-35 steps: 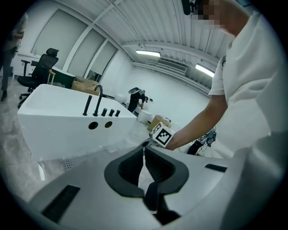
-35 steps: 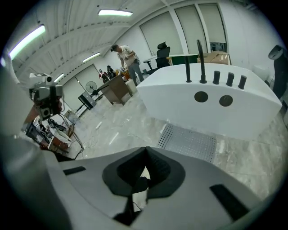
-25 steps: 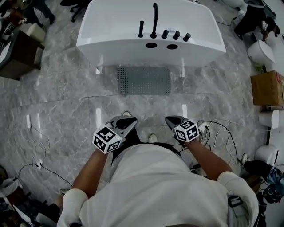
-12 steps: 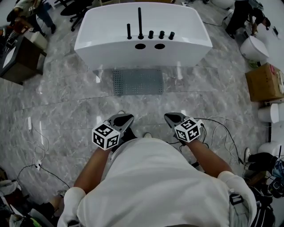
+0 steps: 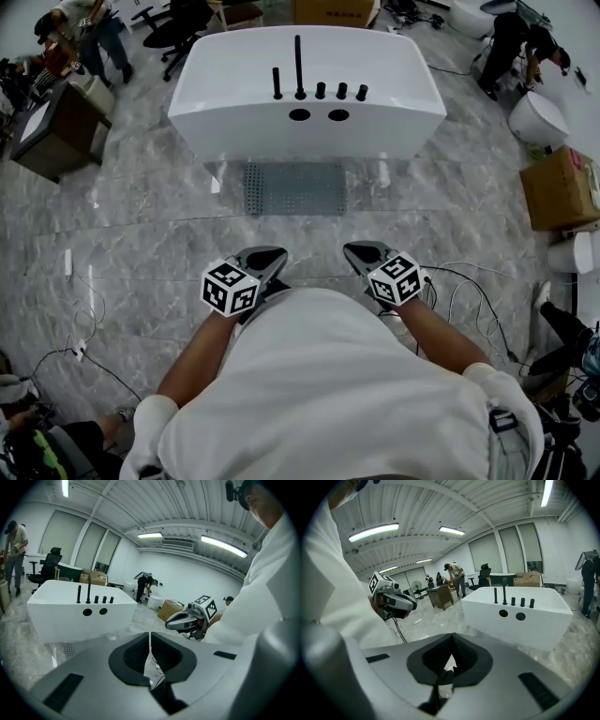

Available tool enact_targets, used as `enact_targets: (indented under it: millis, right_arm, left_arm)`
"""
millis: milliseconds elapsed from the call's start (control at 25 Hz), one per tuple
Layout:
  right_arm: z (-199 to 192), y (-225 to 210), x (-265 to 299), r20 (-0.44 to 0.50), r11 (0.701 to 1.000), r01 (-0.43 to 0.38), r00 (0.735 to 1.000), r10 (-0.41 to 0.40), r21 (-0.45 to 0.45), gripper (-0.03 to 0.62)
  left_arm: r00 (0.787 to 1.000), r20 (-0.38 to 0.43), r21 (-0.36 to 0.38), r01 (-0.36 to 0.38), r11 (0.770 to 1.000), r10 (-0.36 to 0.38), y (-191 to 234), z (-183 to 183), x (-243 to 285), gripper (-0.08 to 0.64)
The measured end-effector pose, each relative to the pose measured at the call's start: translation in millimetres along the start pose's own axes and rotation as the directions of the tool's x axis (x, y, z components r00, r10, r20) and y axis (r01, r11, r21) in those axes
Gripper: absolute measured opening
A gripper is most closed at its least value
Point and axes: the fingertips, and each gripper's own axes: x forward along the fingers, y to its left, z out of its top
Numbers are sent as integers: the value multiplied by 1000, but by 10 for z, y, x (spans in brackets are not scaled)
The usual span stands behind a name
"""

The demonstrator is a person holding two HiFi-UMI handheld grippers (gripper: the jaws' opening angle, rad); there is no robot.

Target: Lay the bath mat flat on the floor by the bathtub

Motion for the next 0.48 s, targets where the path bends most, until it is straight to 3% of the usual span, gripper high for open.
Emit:
enact_targets:
  millis: [480]
  right_arm:
    - [71,-48,-95,48,1000,7,999,-6,-18,8]
  left_arm:
    - [1000,-17,41,26,999,-25,-94,76,142,28]
